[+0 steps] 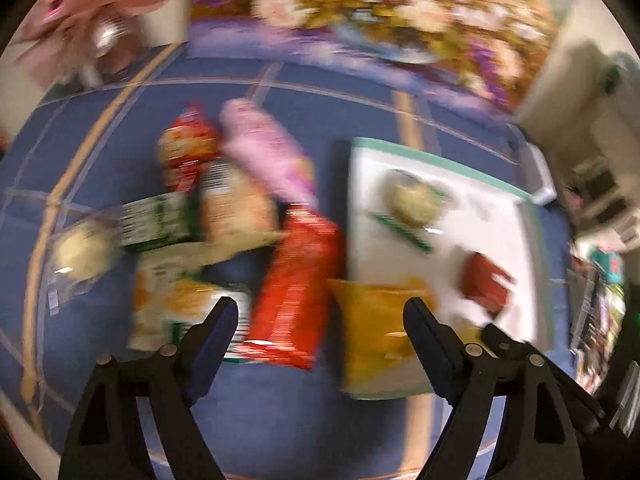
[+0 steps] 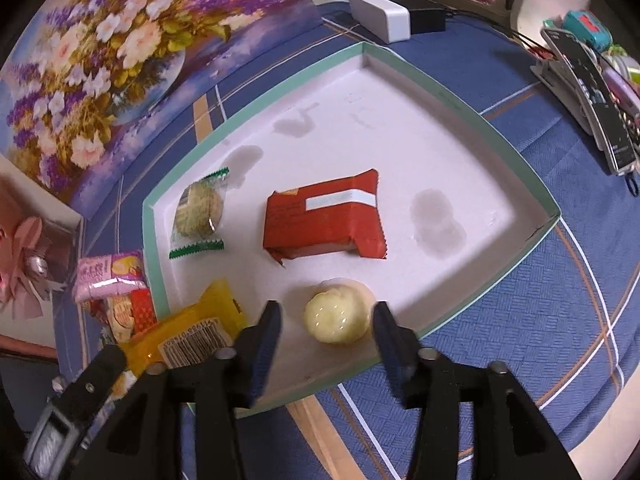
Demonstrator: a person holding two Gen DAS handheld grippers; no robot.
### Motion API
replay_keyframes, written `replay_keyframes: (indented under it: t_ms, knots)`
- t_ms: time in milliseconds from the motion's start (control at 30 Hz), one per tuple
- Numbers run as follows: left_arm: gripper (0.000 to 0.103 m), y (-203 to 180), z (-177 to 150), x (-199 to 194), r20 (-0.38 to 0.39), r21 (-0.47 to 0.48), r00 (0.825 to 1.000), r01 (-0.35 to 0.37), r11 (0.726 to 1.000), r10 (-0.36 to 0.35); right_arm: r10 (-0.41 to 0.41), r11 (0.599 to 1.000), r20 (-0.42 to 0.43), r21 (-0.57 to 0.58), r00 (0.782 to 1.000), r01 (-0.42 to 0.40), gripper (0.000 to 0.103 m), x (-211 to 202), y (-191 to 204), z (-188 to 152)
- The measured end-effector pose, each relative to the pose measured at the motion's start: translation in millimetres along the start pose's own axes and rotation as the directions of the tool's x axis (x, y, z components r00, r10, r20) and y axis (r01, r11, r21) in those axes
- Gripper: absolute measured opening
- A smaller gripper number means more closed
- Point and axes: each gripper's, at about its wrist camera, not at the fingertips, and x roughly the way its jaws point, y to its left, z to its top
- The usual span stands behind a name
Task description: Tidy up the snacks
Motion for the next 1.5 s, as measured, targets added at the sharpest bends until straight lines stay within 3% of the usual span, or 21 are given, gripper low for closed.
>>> replay_keyframes:
  t_ms: [167, 333, 400, 500, 800, 967, 1500]
  knots:
    - [0.086, 50, 6, 2, -0.043, -0.154, 0.992, -0.121, 0.981, 0.116, 0.001, 0.996, 0.025, -0.086, 1.0, 0.001, 0.061, -7, 23, -5]
    - [0.089, 99, 6, 2, -0.076, -0.328, 0.99, -0.139, 0.934, 0.121, 0.053, 0.982, 0.055, -0.185, 0.997, -0.042, 0.063, -17, 55, -14]
    - [0.096, 109, 5, 3, -0.087, -0.362, 0.987, -0.157, 0.919, 0.134, 0.07, 0.971, 0.061, -0.232, 0.996, -0.054, 0.067, -19, 68, -18]
    - [0.096, 124, 5, 3, -0.093, -0.399, 0.983, -0.183, 0.899, 0.159, 0.09, 0.958, 0.053, -0.279, 0.994, -0.072, 0.068, -19, 85, -24]
    - [0.097, 148, 6, -1, -0.094, -0.45, 0.979, -0.203, 0.87, 0.18, 0.084, 0.943, 0.033, -0.324, 0.996, -0.069, 0.07, -15, 101, -34]
    - [0.097, 147, 4, 0, -0.102, -0.443, 0.98, -0.199, 0.874, 0.172, 0.067, 0.935, 0.021, -0.351, 0.998, -0.055, 0.07, -10, 106, -38]
    - [0.097, 142, -1, 9, -0.131, -0.442, 0.977, -0.211, 0.872, 0.17, -0.031, 0.973, 0.038, -0.228, 0.999, 0.039, 0.07, -3, 72, -21]
